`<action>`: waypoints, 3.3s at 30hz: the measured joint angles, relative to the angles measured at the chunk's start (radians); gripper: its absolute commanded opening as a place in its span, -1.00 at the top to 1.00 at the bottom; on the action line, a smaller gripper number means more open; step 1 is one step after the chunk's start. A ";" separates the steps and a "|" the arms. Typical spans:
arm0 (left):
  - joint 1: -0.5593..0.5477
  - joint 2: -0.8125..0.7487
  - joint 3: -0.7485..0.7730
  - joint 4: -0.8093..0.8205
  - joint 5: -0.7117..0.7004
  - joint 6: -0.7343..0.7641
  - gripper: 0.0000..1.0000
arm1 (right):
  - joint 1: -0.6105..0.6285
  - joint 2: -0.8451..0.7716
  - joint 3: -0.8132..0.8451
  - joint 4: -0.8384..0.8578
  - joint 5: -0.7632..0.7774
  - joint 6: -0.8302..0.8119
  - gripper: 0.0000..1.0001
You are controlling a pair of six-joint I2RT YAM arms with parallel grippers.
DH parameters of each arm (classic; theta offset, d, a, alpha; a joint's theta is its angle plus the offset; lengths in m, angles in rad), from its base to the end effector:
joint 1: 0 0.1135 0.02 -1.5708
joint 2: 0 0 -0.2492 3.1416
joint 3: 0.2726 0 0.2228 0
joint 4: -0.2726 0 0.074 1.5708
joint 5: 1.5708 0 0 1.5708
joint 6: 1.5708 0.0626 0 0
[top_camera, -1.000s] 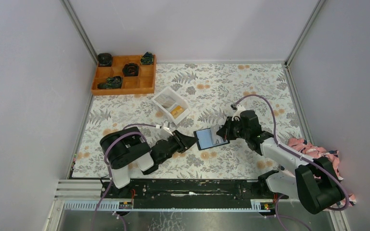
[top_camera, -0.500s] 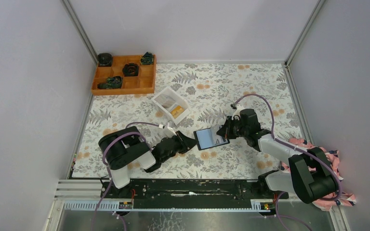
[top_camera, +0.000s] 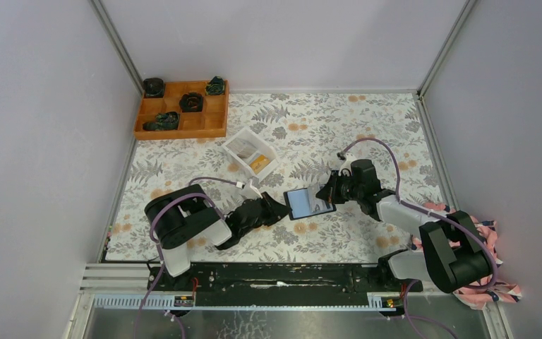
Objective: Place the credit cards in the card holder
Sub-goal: Insert the credit card into the card holder.
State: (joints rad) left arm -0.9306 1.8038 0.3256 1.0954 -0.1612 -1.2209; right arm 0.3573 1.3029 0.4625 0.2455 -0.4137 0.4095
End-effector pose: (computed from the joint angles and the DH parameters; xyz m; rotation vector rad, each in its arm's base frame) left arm 0.1771 -0.2210 0.0971 -0.4304 2.1272 -1.2047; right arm 0.2260 0.1112 0.1604 -0.1902 2.2367 0.8771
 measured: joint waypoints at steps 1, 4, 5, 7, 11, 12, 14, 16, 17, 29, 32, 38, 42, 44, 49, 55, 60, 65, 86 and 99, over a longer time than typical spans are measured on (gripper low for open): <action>0.000 0.000 0.005 -0.012 0.000 0.000 0.57 | 0.000 0.002 0.000 0.002 0.000 0.003 1.00; -0.002 0.000 0.015 -0.035 -0.001 0.000 0.58 | -0.001 0.008 0.000 0.005 0.000 0.011 1.00; -0.003 0.000 0.019 -0.044 -0.001 0.000 0.59 | -0.001 0.008 0.000 0.006 0.000 0.014 1.00; -0.005 0.000 0.024 -0.055 -0.002 0.000 0.61 | -0.001 0.010 0.000 0.008 0.000 0.020 1.00; -0.006 -0.005 0.035 -0.081 -0.003 0.001 0.64 | -0.003 0.020 0.000 0.015 0.000 0.041 1.00; -0.006 -0.009 0.040 -0.093 -0.004 0.002 0.65 | -0.004 0.024 0.000 0.018 0.000 0.046 1.00; -0.007 -0.016 0.048 -0.116 -0.005 0.005 0.66 | -0.005 0.036 0.000 0.027 -0.001 0.058 1.00; -0.010 -0.023 0.056 -0.142 -0.008 0.008 0.67 | -0.006 0.049 0.000 0.034 -0.001 0.068 1.00; -0.011 -0.028 0.060 -0.157 -0.012 0.010 0.67 | -0.006 0.055 0.000 0.038 -0.001 0.073 1.00; -0.019 -0.065 0.098 -0.283 -0.033 0.023 0.75 | -0.019 0.088 -0.016 0.088 -0.017 0.107 1.00; -0.019 -0.068 0.103 -0.298 -0.038 0.023 0.75 | -0.021 0.096 -0.021 0.104 -0.020 0.108 1.00; -0.024 -0.078 0.117 -0.336 -0.051 0.026 0.75 | -0.027 0.118 -0.035 0.145 -0.027 0.111 1.00; -0.025 -0.083 0.126 -0.359 -0.060 0.027 0.74 | -0.030 0.129 -0.044 0.175 -0.043 0.116 1.00; -0.025 -0.086 0.131 -0.373 -0.061 0.027 0.74 | -0.031 0.132 -0.051 0.190 -0.045 0.119 1.00; -0.028 -0.092 0.147 -0.411 -0.069 0.031 0.75 | -0.031 0.138 -0.062 0.221 -0.050 0.124 1.00; -0.030 -0.094 0.162 -0.440 -0.077 0.035 0.75 | -0.031 0.139 -0.078 0.250 -0.051 0.135 1.00; -0.033 -0.101 0.175 -0.476 -0.087 0.042 0.76 | -0.031 0.129 -0.085 0.251 -0.052 0.142 1.00; -0.035 -0.119 0.188 -0.531 -0.117 0.052 0.76 | -0.030 0.124 -0.085 0.227 -0.069 0.151 1.00; -0.034 -0.146 0.221 -0.645 -0.172 0.095 0.78 | -0.026 0.170 -0.101 0.293 -0.103 0.226 1.00; -0.034 -0.138 0.225 -0.644 -0.172 0.098 0.84 | -0.026 0.222 -0.093 0.352 -0.096 0.256 1.00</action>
State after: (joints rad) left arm -0.9642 1.6653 0.5503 0.4515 -0.3336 -1.1229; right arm 0.3317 1.5253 0.3691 0.5980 -0.5095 0.6659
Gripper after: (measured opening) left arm 0.087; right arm 0.012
